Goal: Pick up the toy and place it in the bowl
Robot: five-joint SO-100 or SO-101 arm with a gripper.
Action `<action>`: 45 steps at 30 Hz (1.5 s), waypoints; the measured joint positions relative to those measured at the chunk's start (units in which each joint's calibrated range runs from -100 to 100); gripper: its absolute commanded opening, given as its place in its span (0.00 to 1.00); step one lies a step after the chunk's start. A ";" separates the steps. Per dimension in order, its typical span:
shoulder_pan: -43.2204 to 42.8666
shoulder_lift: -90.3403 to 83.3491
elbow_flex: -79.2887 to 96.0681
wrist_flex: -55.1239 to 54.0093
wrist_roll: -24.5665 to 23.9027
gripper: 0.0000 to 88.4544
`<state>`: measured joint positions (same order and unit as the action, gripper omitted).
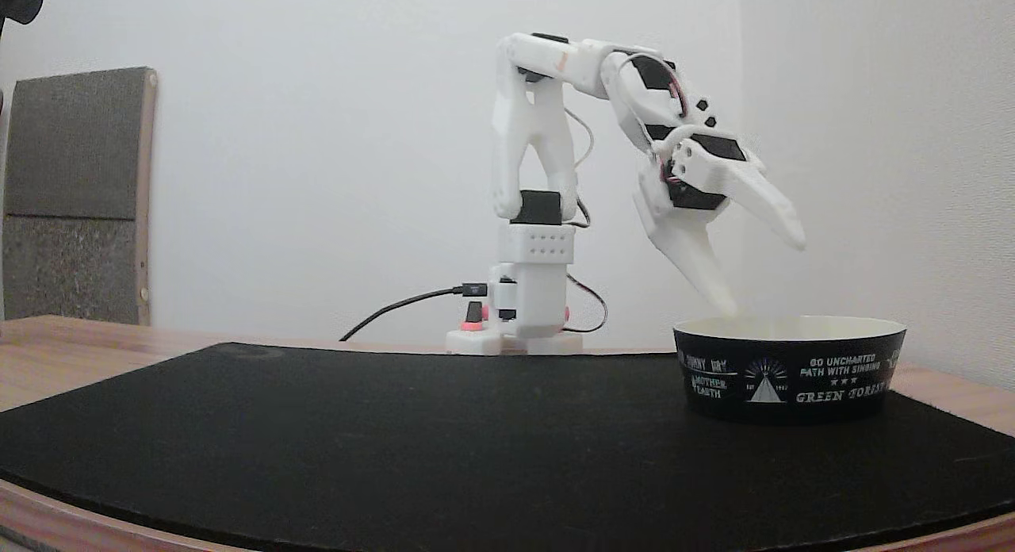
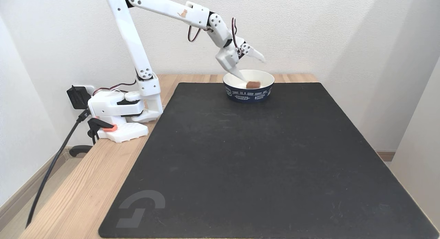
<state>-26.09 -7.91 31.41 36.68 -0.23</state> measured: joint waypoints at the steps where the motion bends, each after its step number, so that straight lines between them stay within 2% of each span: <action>1: -0.17 0.00 0.00 0.00 0.10 0.38; 4: 0.92 0.00 -3.12 0.00 0.21 0.38; 6: 5.91 -1.00 -6.90 0.76 0.21 0.37; 8: 8.66 -3.75 -8.88 3.12 0.21 0.30; 9: 11.07 -6.24 -9.07 4.14 0.26 0.20; 10: 16.06 -10.99 -9.54 5.83 -0.05 0.15; 14: 20.22 -19.32 -4.44 8.95 1.29 0.06; 17: 21.14 -26.81 6.99 8.86 3.04 0.06; 19: 22.31 -33.72 19.18 8.86 2.68 0.06; 24: 21.72 -44.96 36.94 8.02 2.99 0.06; 33: 20.31 -66.36 58.95 7.68 2.99 0.06; 37: 19.98 -74.85 64.05 8.86 2.99 0.06; 43: 19.56 -90.26 67.08 16.29 2.93 0.06; 45: 19.39 -90.26 67.36 16.55 2.99 0.06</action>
<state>-6.70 -98.17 98.77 53.23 2.75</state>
